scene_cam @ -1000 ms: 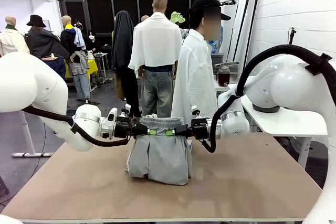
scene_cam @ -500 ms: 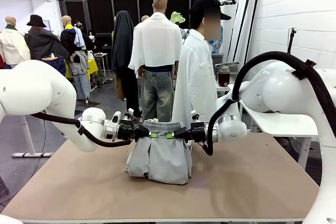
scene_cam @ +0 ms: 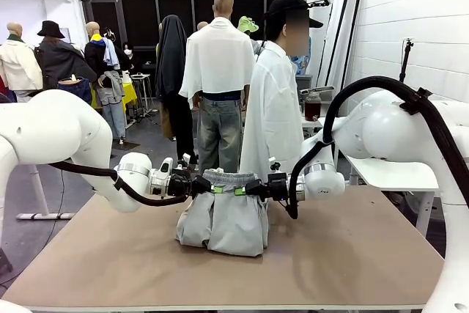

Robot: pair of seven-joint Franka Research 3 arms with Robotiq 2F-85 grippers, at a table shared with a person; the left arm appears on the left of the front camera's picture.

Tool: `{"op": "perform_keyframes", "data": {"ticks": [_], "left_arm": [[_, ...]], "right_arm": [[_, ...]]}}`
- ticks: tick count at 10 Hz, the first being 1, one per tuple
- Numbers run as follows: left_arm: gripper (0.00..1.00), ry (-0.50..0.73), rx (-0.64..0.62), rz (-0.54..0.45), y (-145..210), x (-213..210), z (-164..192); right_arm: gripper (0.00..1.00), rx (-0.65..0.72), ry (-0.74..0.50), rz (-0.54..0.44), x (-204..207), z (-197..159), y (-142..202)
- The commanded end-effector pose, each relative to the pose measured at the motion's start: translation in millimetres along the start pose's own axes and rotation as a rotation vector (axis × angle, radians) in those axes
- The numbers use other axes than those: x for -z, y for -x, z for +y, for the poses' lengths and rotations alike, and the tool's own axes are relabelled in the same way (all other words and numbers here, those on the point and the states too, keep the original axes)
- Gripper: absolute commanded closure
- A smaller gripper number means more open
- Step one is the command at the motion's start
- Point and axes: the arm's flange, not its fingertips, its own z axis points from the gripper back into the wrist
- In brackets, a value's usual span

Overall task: Fold the training pants.
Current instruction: Fold the Training pants in half.

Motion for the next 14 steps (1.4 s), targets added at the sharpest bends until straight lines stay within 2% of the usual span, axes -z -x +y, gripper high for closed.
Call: {"op": "perform_keyframes", "data": {"ticks": [1,6,14], "left_arm": [[1.00,-0.011,-0.044,0.043,-4,-4,11],[1.00,-0.023,-0.051,0.006,-12,4,32],[1.00,-0.071,-0.123,0.019,-16,16,54]], "right_arm": [[1.00,0.029,0.035,-0.053,2,-10,-17],[1.00,0.038,0.043,-0.071,3,-18,-28],[1.00,0.098,0.078,-0.091,-1,-37,-34]]}}
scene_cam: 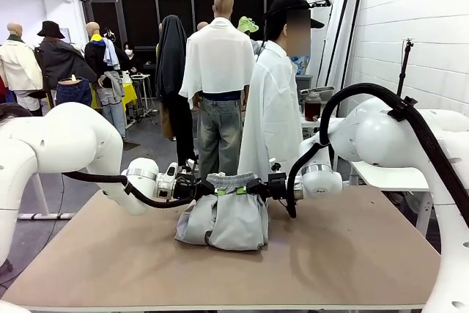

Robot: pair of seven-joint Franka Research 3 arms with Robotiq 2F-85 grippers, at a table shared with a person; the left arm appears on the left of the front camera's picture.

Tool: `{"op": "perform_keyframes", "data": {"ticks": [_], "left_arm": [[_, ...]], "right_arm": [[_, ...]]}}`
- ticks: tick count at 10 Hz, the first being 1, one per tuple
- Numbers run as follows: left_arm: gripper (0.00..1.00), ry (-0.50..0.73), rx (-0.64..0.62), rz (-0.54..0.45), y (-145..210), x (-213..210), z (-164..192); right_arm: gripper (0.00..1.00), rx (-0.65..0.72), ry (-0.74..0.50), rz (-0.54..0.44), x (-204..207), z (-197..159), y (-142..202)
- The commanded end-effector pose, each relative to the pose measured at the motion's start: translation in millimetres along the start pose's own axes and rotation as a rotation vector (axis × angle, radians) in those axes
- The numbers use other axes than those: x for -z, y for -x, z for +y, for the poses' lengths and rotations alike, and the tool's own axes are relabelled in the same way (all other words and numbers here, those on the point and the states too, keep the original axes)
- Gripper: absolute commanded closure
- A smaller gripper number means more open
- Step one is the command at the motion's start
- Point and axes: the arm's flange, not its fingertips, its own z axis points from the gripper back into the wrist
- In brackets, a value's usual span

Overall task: Fold the training pants.
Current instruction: Fold the Training pants in half.

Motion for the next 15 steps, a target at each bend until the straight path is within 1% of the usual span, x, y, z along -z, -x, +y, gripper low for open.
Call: {"op": "perform_keyframes", "data": {"ticks": [1,4,6,7,8,12,13,15], "left_arm": [[1.00,-0.052,-0.045,0.031,-2,1,11],[1.00,-0.065,-0.063,0.034,0,6,22],[1.00,-0.076,-0.079,0.031,3,4,25],[1.00,-0.079,-0.082,0.029,2,3,25],[0.90,-0.077,-0.083,0.024,2,3,24],[0.12,-0.080,-0.104,-0.001,3,-7,21],[0.00,-0.084,-0.104,-0.009,3,-12,19],[0.00,-0.093,-0.098,-0.022,3,-20,14]], "right_arm": [[1.00,0.043,0.028,-0.060,0,-8,-16],[1.00,0.047,0.040,-0.075,-2,-10,-17],[1.00,0.079,0.037,-0.078,-3,-11,-16],[0.98,0.091,0.031,-0.074,-2,-11,-16],[0.83,0.115,0.028,-0.072,-3,-10,-16],[0.03,0.166,0.055,-0.067,-10,-8,-18],[0.00,0.168,0.066,-0.069,-14,-7,-19],[0.00,0.184,0.107,-0.052,-24,-7,-19]]}}
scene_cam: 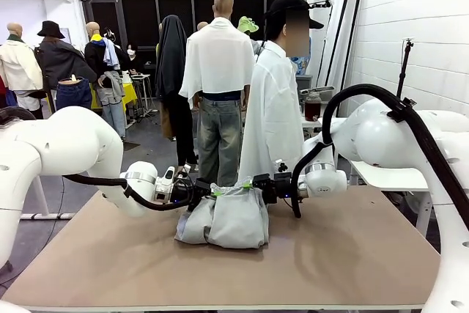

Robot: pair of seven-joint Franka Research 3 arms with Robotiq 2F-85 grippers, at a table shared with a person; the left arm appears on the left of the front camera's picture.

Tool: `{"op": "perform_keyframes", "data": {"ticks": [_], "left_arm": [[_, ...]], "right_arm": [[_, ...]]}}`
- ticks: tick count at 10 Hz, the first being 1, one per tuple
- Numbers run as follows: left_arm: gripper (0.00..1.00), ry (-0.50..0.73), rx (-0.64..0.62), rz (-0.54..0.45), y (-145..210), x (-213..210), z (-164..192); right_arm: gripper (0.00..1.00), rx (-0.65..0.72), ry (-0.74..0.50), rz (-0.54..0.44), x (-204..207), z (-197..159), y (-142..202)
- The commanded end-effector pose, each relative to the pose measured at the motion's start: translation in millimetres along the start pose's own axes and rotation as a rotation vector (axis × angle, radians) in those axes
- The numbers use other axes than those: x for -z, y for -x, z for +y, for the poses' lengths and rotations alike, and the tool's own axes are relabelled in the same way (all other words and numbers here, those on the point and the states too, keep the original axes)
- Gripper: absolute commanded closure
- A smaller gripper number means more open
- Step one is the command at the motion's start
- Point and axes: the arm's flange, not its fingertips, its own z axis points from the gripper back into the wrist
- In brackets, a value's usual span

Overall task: Fold the training pants.
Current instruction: Fold the Training pants in half.

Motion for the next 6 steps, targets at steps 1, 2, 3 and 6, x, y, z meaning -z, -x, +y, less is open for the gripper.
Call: {"op": "perform_keyframes", "data": {"ticks": [1,2,3,6], "left_arm": [[0.00,-0.036,-0.021,0.002,4,-11,-8],[0.00,-0.045,-0.021,-0.004,4,-18,-11],[0.00,-0.070,-0.022,-0.021,7,-31,-14],[0.00,-0.158,-0.002,-0.085,12,-81,-40]], "right_arm": [[0.00,0.028,0.069,-0.002,-12,7,-6],[0.00,0.033,0.107,0.013,-19,9,-9],[0.00,0.042,0.145,0.028,-30,14,-13],[0.00,0.036,0.266,0.079,-60,36,-23]]}}
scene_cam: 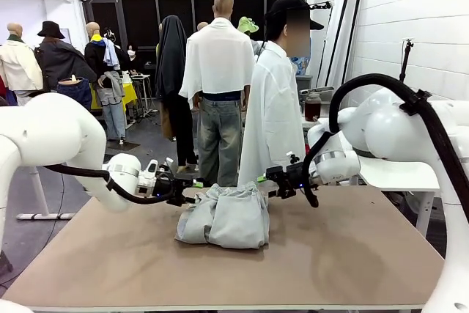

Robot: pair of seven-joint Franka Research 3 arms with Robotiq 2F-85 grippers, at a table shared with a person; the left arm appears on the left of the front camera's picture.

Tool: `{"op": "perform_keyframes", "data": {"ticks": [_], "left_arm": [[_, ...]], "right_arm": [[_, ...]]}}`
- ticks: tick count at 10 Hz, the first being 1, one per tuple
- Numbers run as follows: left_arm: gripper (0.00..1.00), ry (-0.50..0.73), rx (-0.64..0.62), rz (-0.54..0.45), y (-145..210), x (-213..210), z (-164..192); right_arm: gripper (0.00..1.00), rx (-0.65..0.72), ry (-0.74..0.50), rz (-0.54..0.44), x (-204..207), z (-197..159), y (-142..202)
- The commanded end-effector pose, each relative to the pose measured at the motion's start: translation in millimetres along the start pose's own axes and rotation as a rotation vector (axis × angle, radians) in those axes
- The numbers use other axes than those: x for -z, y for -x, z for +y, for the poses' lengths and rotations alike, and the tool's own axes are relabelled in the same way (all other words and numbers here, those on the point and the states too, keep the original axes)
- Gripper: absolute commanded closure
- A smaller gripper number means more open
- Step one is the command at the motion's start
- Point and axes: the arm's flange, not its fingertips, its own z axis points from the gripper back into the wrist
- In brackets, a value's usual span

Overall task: Fold the training pants.
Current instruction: Fold the Training pants in half.

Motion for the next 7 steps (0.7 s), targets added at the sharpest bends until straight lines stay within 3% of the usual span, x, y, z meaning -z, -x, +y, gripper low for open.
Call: {"op": "perform_keyframes", "data": {"ticks": [1,4,6,7], "left_arm": [[0.00,-0.071,0.015,-0.017,6,-27,-25],[0.00,-0.124,0.059,-0.053,3,-57,-54],[0.00,-0.130,0.017,-0.032,1,-59,-62],[0.00,-0.101,0.071,-0.072,-3,-59,-55]], "right_arm": [[0.00,-0.001,0.102,0.031,-25,20,-2],[0.00,-0.028,0.217,0.044,-57,43,-8],[0.00,-0.043,0.184,0.057,-51,43,-8],[0.00,-0.052,0.191,0.037,-61,44,-14]]}}
